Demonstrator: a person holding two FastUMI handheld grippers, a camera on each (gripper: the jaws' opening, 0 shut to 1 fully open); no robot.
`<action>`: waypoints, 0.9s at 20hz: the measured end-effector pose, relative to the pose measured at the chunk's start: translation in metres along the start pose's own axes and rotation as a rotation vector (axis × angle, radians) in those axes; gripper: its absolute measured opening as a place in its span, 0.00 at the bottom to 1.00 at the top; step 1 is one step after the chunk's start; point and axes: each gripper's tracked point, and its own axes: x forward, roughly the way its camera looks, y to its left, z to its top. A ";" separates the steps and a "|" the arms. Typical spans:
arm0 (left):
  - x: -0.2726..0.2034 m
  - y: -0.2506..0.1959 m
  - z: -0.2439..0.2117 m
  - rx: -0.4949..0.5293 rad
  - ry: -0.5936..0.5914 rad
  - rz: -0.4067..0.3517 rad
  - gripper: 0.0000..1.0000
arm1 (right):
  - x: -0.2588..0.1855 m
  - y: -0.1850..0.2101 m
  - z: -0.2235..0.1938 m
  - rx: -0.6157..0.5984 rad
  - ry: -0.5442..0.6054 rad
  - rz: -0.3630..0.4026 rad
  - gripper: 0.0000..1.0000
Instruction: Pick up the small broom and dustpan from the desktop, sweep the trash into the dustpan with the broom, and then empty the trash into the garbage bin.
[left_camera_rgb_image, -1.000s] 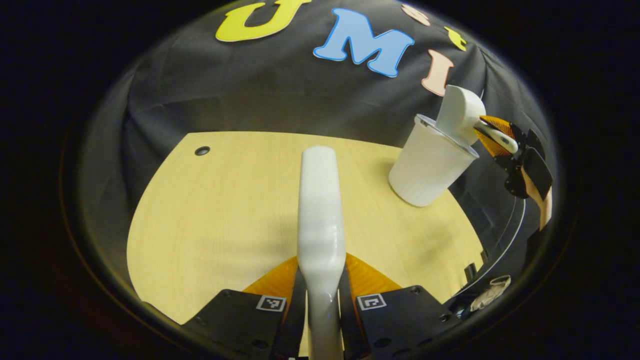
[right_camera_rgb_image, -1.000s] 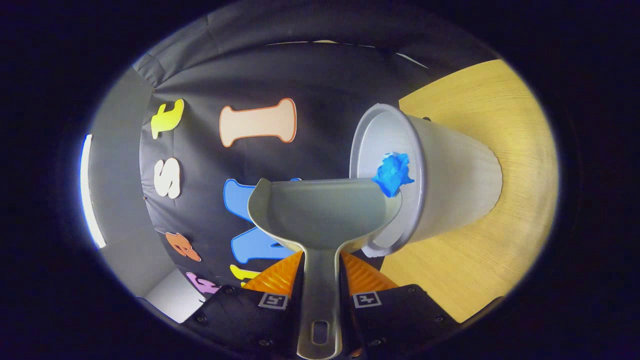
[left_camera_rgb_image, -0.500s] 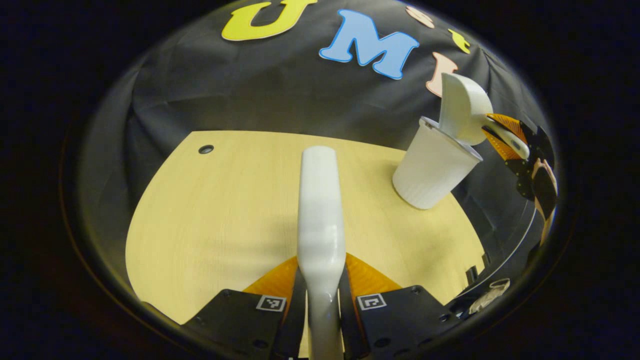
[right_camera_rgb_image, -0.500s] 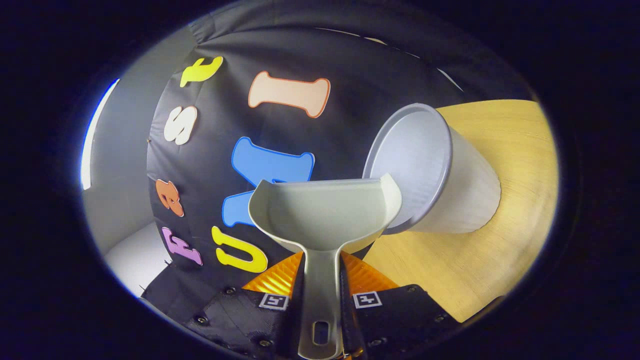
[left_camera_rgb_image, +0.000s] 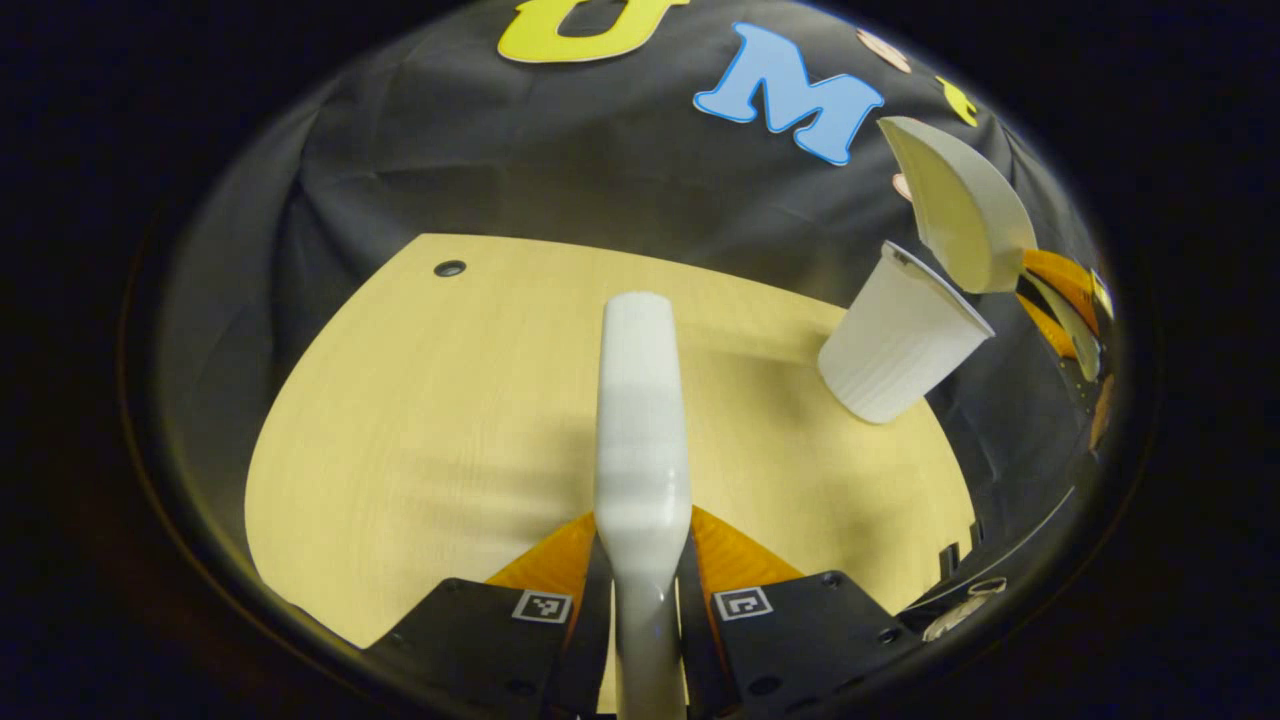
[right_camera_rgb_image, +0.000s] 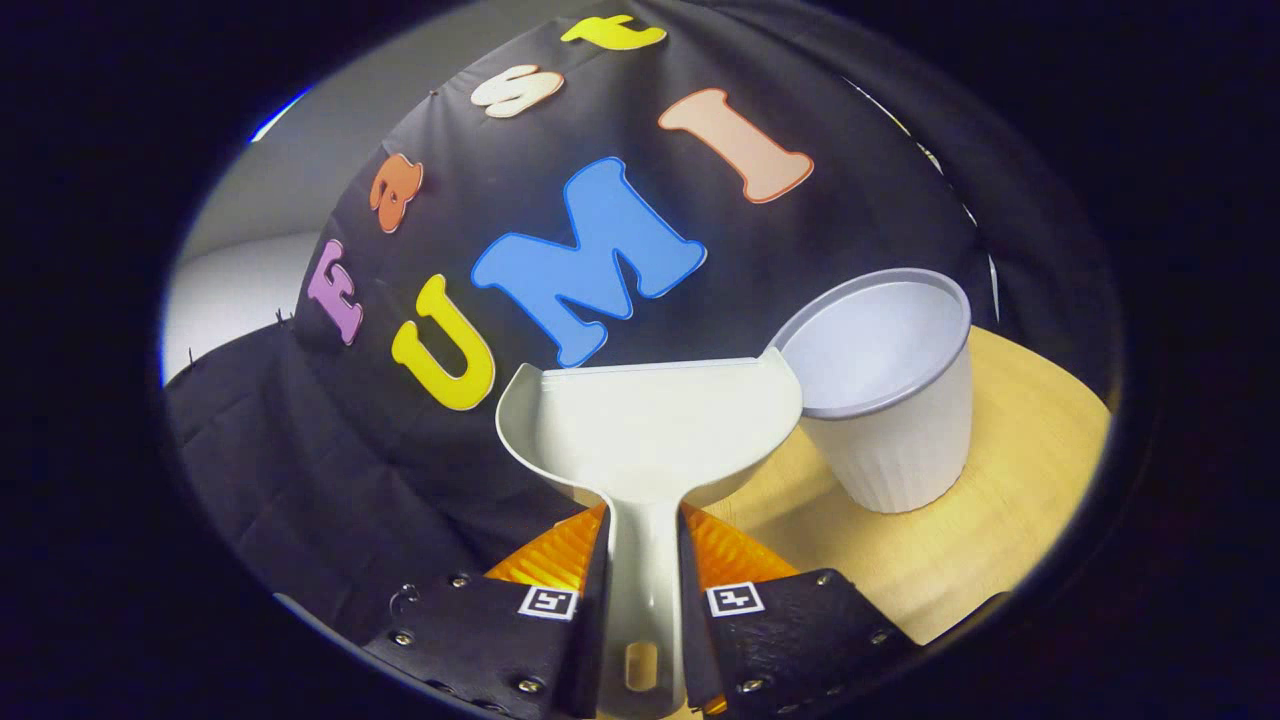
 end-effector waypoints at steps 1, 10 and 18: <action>0.001 0.005 -0.001 -0.004 0.002 0.008 0.37 | -0.001 0.000 -0.006 -0.044 0.009 -0.015 0.33; 0.014 0.040 -0.034 -0.012 0.061 0.071 0.39 | -0.027 -0.035 -0.085 -0.380 0.102 -0.174 0.32; 0.028 0.051 -0.057 0.008 0.141 0.096 0.36 | -0.025 -0.074 -0.175 -0.461 0.239 -0.264 0.32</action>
